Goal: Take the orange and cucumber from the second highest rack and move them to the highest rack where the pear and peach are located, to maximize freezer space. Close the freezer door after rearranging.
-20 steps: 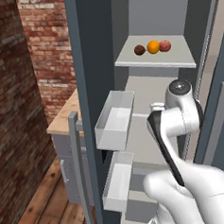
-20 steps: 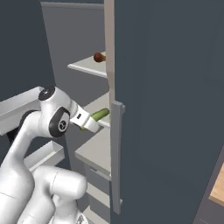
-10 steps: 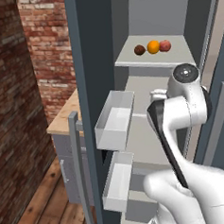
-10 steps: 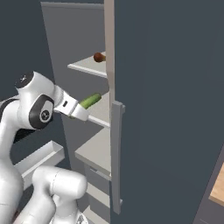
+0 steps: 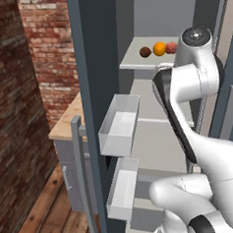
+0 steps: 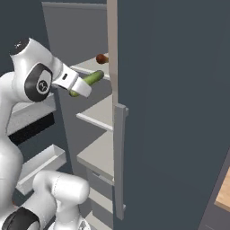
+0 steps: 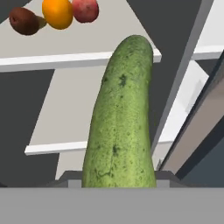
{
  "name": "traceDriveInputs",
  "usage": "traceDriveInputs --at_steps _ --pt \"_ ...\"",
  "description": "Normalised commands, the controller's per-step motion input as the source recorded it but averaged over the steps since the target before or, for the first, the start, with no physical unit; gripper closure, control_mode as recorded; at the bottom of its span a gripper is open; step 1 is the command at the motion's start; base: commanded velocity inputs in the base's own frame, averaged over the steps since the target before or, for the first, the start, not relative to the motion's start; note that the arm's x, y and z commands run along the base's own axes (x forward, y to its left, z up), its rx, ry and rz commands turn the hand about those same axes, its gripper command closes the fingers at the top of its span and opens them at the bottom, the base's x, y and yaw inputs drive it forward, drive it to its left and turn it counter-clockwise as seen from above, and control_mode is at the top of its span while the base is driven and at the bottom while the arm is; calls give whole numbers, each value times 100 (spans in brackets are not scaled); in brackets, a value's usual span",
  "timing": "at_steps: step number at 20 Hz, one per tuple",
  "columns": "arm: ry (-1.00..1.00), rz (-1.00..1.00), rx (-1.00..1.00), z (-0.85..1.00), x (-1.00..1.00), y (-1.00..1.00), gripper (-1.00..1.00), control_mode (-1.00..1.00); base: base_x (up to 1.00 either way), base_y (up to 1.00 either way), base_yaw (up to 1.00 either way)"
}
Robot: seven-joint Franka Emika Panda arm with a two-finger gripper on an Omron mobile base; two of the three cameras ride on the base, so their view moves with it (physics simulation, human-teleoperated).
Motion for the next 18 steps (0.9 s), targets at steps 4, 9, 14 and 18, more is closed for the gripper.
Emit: traceDriveInputs --at_steps 4,9,14,18 --pt "1 0 0 28 58 -1 100 -100 0 0 0" --pt "0 0 0 0 73 -12 100 -100 0 0 0" --pt "0 0 0 0 79 -22 100 -100 0 0 0" --pt "0 0 0 0 79 -28 100 -100 0 0 0"
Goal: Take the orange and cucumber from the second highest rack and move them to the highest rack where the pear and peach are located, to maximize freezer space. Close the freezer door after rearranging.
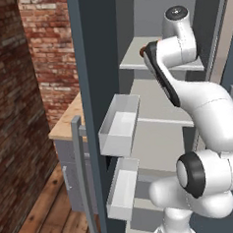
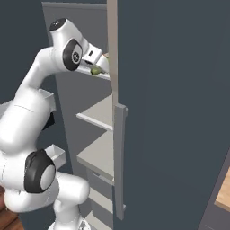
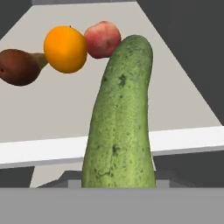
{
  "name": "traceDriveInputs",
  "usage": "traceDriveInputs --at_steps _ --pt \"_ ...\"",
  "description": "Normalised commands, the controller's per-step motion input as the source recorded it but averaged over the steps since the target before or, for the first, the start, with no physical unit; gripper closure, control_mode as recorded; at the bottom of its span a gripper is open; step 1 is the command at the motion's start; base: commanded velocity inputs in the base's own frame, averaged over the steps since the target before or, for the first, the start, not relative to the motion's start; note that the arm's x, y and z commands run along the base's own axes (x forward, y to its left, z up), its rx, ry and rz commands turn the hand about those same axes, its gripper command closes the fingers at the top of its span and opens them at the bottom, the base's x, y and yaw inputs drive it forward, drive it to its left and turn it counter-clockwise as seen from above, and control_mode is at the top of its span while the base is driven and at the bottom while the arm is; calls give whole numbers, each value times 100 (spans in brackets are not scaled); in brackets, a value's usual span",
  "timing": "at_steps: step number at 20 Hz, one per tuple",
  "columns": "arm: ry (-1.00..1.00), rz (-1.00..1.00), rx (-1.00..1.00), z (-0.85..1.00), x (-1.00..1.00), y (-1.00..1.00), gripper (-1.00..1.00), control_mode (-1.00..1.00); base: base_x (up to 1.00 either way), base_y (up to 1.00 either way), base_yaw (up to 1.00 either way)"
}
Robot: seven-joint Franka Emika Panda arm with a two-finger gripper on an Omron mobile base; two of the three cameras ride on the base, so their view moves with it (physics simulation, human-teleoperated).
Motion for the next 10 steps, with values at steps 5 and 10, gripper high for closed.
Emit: traceDriveInputs --at_steps 5,10 --pt "0 0 0 0 75 -34 100 -100 0 0 0" --pt "5 0 0 -6 76 -32 100 -100 0 0 0"
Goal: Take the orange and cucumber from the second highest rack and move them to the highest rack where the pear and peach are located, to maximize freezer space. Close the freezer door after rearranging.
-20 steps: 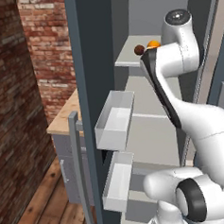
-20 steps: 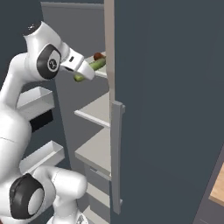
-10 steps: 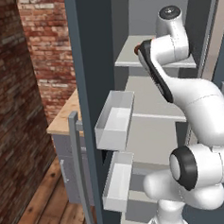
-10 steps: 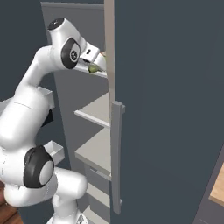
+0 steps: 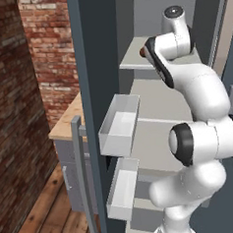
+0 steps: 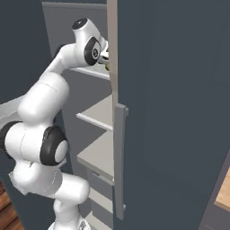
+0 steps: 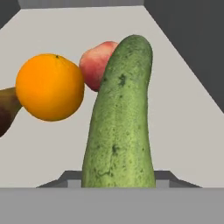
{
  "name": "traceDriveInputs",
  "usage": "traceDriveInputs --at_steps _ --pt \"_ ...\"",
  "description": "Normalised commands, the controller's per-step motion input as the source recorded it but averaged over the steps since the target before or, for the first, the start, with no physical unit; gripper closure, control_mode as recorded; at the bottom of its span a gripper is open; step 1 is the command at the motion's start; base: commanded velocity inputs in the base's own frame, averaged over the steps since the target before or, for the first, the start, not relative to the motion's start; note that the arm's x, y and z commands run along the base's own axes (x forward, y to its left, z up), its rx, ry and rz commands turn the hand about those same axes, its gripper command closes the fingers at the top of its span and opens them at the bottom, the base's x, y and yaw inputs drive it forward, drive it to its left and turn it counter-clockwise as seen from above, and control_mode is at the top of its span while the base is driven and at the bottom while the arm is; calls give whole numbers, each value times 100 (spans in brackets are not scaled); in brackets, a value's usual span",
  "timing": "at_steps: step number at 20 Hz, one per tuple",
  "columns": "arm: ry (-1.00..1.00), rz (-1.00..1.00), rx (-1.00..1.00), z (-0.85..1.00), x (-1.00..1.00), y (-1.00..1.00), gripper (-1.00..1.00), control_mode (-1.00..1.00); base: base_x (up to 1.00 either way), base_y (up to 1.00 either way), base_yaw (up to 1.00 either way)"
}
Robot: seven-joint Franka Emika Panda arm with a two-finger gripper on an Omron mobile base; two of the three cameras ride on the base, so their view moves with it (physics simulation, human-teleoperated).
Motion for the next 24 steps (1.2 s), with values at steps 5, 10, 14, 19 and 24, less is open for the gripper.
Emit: traceDriveInputs --at_steps 5,10,14,19,24 --pt "11 0 0 -29 53 -23 100 -100 0 0 0" --pt "11 0 0 -44 38 -13 -100 -100 0 0 0" --pt "1 0 0 -33 5 -11 -100 -100 0 0 0" --pt "0 0 0 -19 -13 0 -100 -100 0 0 0" --pt "-6 0 0 1 -49 7 -100 -100 0 0 0"
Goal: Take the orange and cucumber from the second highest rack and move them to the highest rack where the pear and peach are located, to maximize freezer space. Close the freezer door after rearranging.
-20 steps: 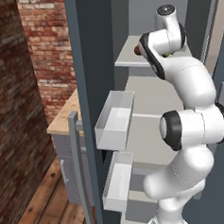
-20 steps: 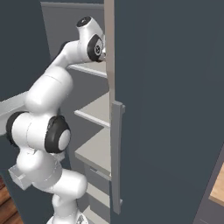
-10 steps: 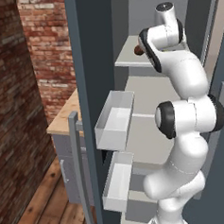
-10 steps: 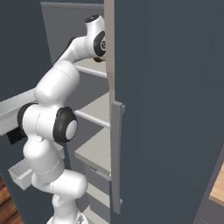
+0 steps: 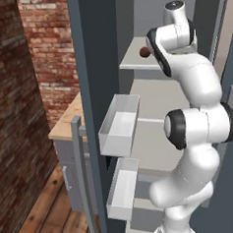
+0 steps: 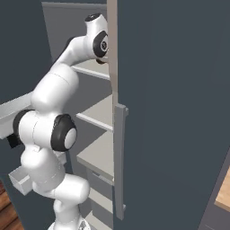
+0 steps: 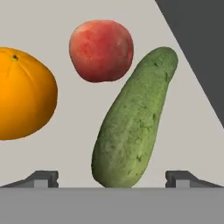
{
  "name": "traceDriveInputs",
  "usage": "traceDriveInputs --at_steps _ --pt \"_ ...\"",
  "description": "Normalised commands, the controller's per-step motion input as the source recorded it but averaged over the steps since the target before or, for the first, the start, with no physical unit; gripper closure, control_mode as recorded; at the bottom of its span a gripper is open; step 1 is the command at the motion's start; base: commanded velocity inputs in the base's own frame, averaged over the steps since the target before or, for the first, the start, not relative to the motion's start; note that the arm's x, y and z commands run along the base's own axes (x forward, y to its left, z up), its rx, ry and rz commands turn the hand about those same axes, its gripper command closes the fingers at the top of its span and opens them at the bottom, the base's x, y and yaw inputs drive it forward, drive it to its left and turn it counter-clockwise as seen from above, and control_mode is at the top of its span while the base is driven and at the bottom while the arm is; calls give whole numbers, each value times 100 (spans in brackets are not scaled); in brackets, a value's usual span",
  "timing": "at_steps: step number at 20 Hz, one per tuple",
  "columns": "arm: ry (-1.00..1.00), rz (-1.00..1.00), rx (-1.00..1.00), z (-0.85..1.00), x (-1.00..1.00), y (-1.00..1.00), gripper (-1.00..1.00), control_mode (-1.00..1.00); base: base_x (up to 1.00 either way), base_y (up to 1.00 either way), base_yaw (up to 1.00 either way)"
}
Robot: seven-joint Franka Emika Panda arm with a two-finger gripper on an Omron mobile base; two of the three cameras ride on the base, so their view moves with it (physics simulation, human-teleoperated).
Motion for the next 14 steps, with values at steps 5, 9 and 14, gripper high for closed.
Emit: traceDriveInputs --at_steps 5,9,14 --pt "-15 0 0 15 -69 18 -100 -100 0 0 0" --pt "-1 0 0 5 -74 28 -100 -100 0 0 0" --pt "0 0 0 0 -75 36 -100 -100 0 0 0"
